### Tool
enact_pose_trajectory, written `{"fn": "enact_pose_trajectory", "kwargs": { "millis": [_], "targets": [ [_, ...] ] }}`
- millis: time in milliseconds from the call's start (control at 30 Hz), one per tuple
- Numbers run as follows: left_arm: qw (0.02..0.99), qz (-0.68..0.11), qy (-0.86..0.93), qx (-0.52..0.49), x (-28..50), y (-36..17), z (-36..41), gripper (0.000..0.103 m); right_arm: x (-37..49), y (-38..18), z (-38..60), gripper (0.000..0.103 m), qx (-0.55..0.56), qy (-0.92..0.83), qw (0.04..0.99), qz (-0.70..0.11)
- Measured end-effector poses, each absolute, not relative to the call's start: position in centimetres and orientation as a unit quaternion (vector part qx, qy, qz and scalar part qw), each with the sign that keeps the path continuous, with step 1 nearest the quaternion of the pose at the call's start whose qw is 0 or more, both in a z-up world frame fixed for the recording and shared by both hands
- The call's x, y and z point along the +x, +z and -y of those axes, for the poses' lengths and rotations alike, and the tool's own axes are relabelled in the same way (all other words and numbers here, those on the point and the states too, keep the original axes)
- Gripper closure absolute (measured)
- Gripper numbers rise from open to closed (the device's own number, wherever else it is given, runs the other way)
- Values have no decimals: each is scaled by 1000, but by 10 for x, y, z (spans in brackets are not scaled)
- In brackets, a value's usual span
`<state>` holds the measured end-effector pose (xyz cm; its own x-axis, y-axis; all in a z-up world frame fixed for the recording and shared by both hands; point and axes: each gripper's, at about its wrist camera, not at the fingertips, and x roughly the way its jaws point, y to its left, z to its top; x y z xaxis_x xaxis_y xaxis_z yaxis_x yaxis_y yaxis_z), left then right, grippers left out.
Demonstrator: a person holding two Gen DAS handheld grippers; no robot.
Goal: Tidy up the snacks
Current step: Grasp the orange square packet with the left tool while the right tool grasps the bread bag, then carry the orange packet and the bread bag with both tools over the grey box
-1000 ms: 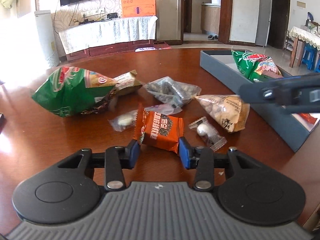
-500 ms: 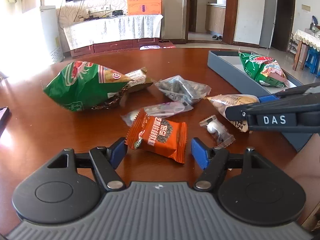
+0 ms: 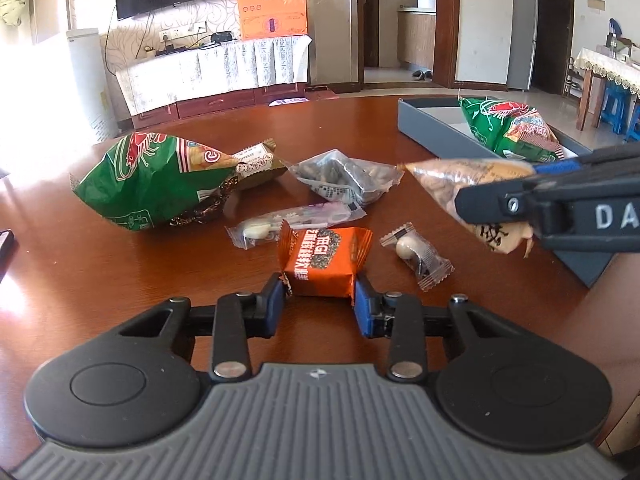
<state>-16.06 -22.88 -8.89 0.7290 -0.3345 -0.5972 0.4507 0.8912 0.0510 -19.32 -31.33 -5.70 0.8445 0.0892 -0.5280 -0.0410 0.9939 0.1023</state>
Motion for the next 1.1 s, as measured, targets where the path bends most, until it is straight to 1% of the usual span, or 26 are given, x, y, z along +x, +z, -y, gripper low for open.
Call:
{"fn": "enact_pose_trajectory", "kwargs": {
  "millis": [700,1100],
  "targets": [
    [944,-256,-183,104,-165,-75,226,62,-211,-45,325,61,59,40,967,-245],
    [945,-234,-199,110,-171,-67,243,62,-220,-39,333,61,63,31,971,-228]
  ]
}}
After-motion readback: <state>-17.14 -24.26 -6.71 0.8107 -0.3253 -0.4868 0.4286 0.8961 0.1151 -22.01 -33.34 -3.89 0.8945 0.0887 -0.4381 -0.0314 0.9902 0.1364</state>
